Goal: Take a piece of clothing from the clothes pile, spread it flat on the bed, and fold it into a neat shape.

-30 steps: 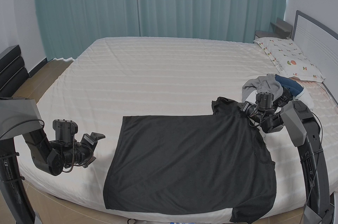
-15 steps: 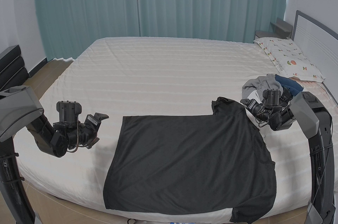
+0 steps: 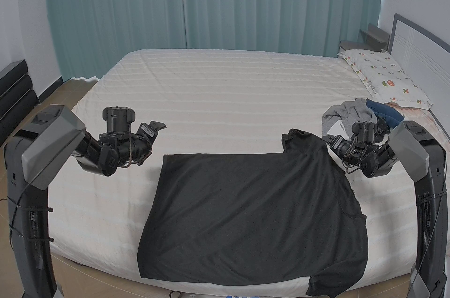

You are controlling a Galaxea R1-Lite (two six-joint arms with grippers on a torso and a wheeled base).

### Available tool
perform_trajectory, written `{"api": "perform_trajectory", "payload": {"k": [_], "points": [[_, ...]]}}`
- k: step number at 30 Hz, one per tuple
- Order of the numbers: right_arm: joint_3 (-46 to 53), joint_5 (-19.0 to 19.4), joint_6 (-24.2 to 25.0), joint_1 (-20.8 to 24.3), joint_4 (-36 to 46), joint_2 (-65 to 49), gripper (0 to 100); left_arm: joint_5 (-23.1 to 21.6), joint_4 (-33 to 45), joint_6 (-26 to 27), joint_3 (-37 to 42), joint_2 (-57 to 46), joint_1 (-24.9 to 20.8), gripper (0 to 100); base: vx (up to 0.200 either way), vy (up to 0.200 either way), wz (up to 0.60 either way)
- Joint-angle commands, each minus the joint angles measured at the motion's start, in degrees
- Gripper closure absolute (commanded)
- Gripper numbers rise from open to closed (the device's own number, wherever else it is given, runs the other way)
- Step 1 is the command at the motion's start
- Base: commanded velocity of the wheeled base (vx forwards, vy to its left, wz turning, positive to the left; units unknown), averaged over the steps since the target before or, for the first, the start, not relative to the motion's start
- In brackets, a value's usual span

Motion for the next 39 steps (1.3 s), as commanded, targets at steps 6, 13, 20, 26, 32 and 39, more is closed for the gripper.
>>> {"api": "perform_trajectory", "payload": {"k": [6, 13, 20, 26, 32, 39], "points": [[2.02, 0.06, 0.0, 0.28, -0.27, -0.86, 0, 6.74, 3.86, 3.15, -14.83, 15.26, -2.7, 0, 0.0, 0.0, 0.0], [1.84, -0.03, 0.44, 0.55, -0.36, -0.42, 0, 8.14, 3.77, 7.19, -17.11, 17.81, -3.05, 0, 0.0, 0.0, 0.0], [1.76, 0.06, 0.97, 0.64, -0.36, -0.25, 0, 10.6, 3.77, 7.9, -19.49, 19.48, -3.31, 0, 0.0, 0.0, 0.0], [1.58, 0.15, 2.73, 0.64, -0.36, -0.07, 0, 10.6, 3.86, 8.16, -19.4, 19.57, -3.84, 0, 0.0, 0.0, 0.0], [0.17, 0.15, 3.08, 0.81, -0.27, 1.16, 0, 10.87, 3.77, 8.16, -20.89, 20.36, -4.02, 100, 0.0, 0.0, 0.0], [-0.62, 0.06, 2.99, 0.28, -0.27, 2.48, 0, 17.99, 2.19, 6.93, -26.6, 22.73, -3.23, 100, 0.0, 0.0, 0.0]]}}
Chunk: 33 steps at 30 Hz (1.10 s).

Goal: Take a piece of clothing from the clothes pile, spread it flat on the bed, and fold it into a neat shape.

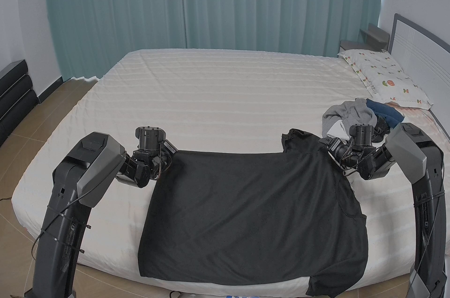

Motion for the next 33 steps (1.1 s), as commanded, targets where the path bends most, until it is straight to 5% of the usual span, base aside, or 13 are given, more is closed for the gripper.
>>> {"api": "perform_trajectory", "payload": {"k": [1, 5, 22, 23, 33], "points": [[-0.38, -0.03, -0.22, -0.51, -0.03, 1.45, 0, 4.56, -1.13, -1.19, -5.19, 2.36, 0.67, 100, 0.0, 0.0, 0.0], [-0.3, 0.06, -0.39, -1.21, -0.03, 1.45, 0, 7.29, -1.13, -2.24, -8.18, 3.06, 1.72, 100, 0.0, 0.0, 0.0], [0.5, 0.77, -2.77, -1.21, -0.03, 2.76, 0, 7.02, -0.6, -2.86, -8.7, 3.41, 2.16, 100, 0.0, 0.0, 0.0], [0.5, 0.77, -2.77, -1.21, -0.03, 2.76, 100, 7.02, -0.6, -2.86, -8.7, 3.41, 2.16, 100, 0.0, 0.0, 0.0], [0.58, 1.03, -3.65, -2.0, -1.7, 3.03, 100, 7.02, -0.52, -3.03, -8.53, 3.5, 2.07, 100, 0.0, 0.0, 0.0]]}}
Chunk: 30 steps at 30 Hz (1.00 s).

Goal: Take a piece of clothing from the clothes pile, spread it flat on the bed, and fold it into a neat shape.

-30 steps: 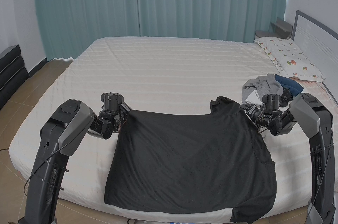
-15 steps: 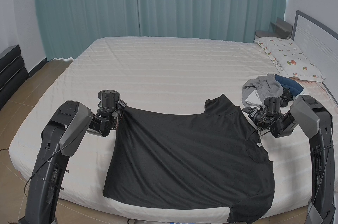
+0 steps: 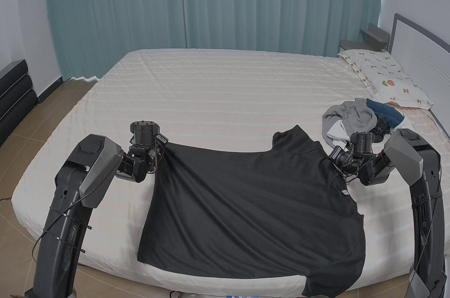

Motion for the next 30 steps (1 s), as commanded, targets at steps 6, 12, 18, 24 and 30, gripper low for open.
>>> {"api": "perform_trajectory", "payload": {"k": [6, 12, 18, 24, 30], "points": [[-0.05, -0.14, 0.31, -1.28, -1.59, -0.27, 100, 0.01, 0.37, 0.08, 0.16, 0.05, -0.02, 100, 0.0, 0.0, 0.0], [1.18, -0.32, -0.13, -1.45, -3.44, -0.01, 100, 0.01, 0.55, 0.08, 0.51, 0.05, -0.11, 100, 0.0, 0.0, 0.0], [1.35, -0.32, -0.22, -1.28, -3.44, 0.08, 100, -0.25, 1.69, -0.09, 0.77, -0.39, -0.29, 100, 0.0, 0.0, 0.0], [2.58, -0.32, -0.22, -0.84, -4.93, -1.15, 0, -0.34, 3.18, -0.18, 0.86, -0.56, -0.37, 0, 0.0, 0.0, 0.0], [7.51, 0.12, 0.57, -1.36, -6.78, -5.81, 0, -0.34, 3.18, -1.85, 3.06, -1.97, -0.37, 0, 0.0, 0.0, 0.0]]}}
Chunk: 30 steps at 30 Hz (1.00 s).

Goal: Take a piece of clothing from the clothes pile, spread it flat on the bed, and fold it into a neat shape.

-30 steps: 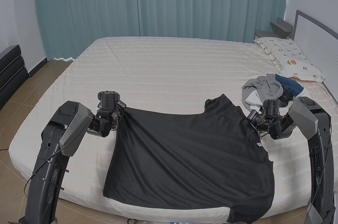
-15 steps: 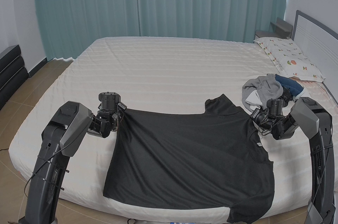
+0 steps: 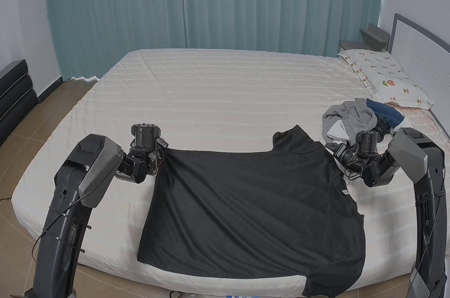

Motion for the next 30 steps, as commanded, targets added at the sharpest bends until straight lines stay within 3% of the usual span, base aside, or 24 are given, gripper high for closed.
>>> {"api": "perform_trajectory", "payload": {"k": [1, 4, 9, 13, 16, 20, 24, 30], "points": [[4.2, 0.19, 0.38, -0.65, -0.82, -4.8, 0, 0.04, -0.05, -1.51, 3.06, -2.79, -0.02, 0, 0.0, 0.0, 0.0], [6.31, 0.28, 0.38, -0.91, -0.82, -6.82, 0, -0.4, -0.22, -2.83, 6.22, -5.51, 0.24, 0, 0.0, 0.0, 0.0], [17.99, 0.54, 3.98, -0.91, -0.73, -16.49, 0, -8.49, -1.72, -6.87, 20.19, -18.61, 1.3, 0, 0.0, 0.0, 0.0], [28.37, 0.54, 6.97, -0.65, -1.35, -24.31, 0, -13.14, -1.63, -7.75, 26.87, -26.78, 1.65, 0, 0.0, 0.0, 0.0], [36.45, 0.81, 7.85, -0.3, -3.46, -29.24, 0, -13.41, -1.63, -7.84, 32.15, -30.47, 1.39, 0, 0.0, 0.0, 0.0], [48.84, 3.36, 7.85, 0.76, -11.45, -33.1, 0, -14.37, -1.89, -8.19, 41.82, -35.22, 0.6, 0, 0.0, 0.0, 0.0], [58.78, 6.52, 7.85, 1.37, -21.56, -33.19, 0, -16.04, -4.09, -9.68, 50.34, -37.15, -1.34, 0, -0.2, 0.0, 0.0], [70.11, 14.17, 10.75, 1.28, -39.58, -25.11, 0, -16.92, -14.81, -13.9, 63.96, -39.09, -4.94, 0, -0.2, 0.0, 0.0]]}}
